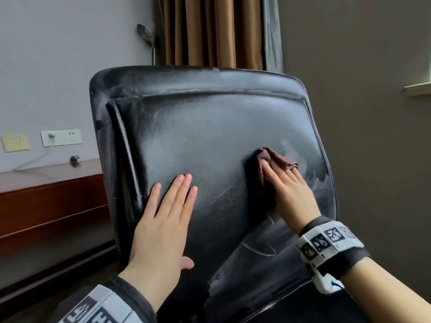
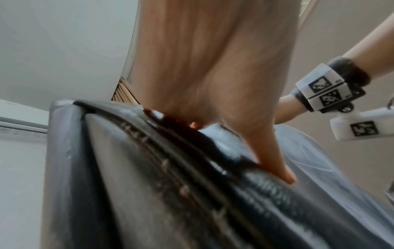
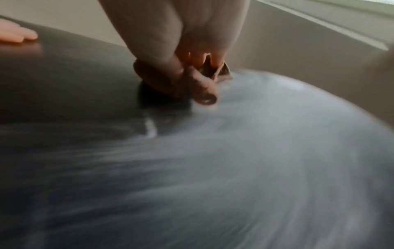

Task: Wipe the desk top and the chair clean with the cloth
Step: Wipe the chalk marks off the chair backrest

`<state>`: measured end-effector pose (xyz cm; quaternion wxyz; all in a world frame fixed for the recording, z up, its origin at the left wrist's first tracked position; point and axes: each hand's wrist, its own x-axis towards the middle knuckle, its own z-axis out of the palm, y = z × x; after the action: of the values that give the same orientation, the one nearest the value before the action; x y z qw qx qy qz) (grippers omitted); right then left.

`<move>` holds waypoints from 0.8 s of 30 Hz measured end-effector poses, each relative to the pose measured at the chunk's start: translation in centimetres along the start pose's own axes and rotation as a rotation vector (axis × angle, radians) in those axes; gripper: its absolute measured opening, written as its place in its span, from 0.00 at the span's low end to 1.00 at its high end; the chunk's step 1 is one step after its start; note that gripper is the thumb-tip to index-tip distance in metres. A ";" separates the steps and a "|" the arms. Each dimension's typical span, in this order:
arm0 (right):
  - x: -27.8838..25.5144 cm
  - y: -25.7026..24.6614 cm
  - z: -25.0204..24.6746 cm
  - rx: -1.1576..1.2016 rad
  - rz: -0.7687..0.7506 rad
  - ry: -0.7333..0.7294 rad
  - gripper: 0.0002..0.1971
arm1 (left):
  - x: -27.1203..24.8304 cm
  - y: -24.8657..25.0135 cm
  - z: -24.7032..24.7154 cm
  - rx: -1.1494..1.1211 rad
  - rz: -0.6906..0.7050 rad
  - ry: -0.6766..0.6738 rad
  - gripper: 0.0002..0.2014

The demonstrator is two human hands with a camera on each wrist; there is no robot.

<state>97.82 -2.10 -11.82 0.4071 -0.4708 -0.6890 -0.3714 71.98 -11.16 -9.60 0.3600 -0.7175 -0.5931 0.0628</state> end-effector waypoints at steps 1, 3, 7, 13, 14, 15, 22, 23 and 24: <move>0.4 0.6 -0.6 -0.044 -0.072 0.004 0.28 | 0.0 0.1 -0.1 0.001 -0.009 0.002 0.64; 1.7 2.1 -1.5 -0.132 -0.195 -0.026 0.25 | 0.7 0.5 -0.6 -0.018 -0.031 0.003 0.63; 2.7 4.2 -1.0 -0.052 -0.150 -0.157 0.28 | 2.7 0.6 -1.4 -0.031 -0.027 0.026 0.59; 0.8 5.8 1.0 0.191 0.449 -0.007 0.30 | 2.6 -0.1 -0.6 0.007 0.018 0.069 0.59; 1.1 5.4 1.2 0.181 0.549 0.001 0.31 | 2.7 -0.1 -0.6 0.007 0.023 0.068 0.59; 1.5 4.4 1.4 0.177 0.596 0.010 0.32 | 2.7 -0.1 -0.6 0.003 0.024 0.065 0.59; 1.1 2.9 0.7 0.163 0.072 -0.145 0.34 | 2.6 -0.3 -0.2 -0.049 0.036 0.101 0.59; 1.9 4.4 -0.1 0.143 0.193 -0.143 0.34 | 2.6 -0.2 -0.3 -0.054 0.036 0.097 0.59; 2.9 5.7 -0.6 0.107 0.345 -0.146 0.35 | 2.7 -0.1 -0.3 -0.057 0.034 0.094 0.58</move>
<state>102.75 -0.06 -8.17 0.4380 -0.5853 -0.6446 -0.2236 72.81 -8.88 -8.41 0.3658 -0.7394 -0.5650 0.0183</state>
